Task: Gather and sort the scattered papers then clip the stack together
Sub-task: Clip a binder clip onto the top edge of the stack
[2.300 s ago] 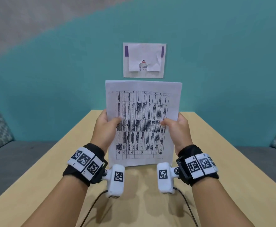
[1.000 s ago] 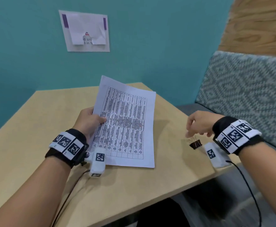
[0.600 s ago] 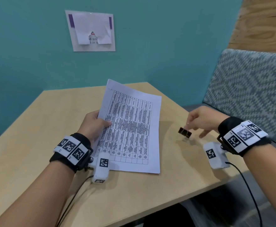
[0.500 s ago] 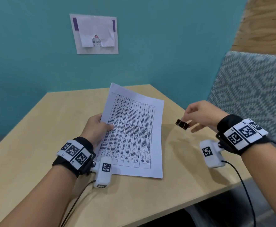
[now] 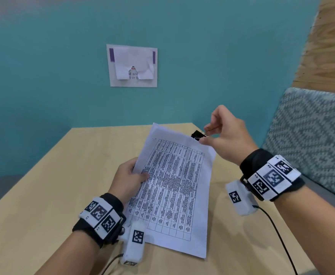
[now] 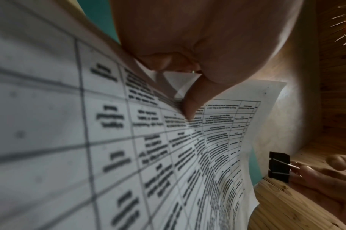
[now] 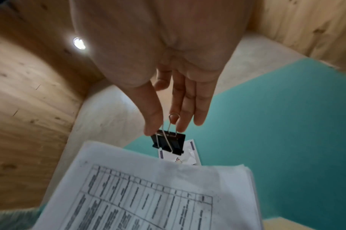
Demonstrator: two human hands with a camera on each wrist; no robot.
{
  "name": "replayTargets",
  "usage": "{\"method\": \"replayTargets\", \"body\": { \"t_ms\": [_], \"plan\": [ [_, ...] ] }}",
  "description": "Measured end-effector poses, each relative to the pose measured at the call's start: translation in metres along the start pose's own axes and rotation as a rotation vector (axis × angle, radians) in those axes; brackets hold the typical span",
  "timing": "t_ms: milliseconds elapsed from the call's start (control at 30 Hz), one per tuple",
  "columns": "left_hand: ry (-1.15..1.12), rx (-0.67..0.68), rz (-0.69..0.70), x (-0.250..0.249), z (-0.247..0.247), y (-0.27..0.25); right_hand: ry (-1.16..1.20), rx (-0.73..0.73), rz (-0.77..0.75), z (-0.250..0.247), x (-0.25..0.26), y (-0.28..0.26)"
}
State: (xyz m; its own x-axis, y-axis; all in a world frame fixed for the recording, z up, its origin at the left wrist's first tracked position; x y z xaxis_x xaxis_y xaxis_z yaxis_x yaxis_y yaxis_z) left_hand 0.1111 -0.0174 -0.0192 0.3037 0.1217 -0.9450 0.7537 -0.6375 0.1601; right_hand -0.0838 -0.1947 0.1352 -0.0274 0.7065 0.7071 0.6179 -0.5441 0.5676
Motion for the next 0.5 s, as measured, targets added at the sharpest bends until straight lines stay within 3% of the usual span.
{"method": "replayTargets", "body": {
  "t_ms": [267,500],
  "plan": [
    [0.001,-0.028,0.067,-0.002,-0.002,0.006,-0.213,0.012,-0.238,0.007,0.015,0.006],
    [-0.003,-0.026,0.090,-0.001,-0.002,0.008,-0.289,0.071,-0.236,0.008,0.014,0.017]
  ]
}}
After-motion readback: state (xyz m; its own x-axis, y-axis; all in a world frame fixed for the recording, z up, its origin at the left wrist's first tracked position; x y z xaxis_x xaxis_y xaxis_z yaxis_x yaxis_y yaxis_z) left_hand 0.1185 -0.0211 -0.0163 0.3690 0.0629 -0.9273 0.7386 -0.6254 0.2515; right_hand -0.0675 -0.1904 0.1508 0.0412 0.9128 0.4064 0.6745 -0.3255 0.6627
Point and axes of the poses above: each hand's wrist, its own y-axis towards the middle knuckle, its own z-axis out of the palm, x = y × z, the point moved 9 cm from there along y, towards the middle knuckle, and after that the axes turned 11 degrees about y, right-handed, at the moved point
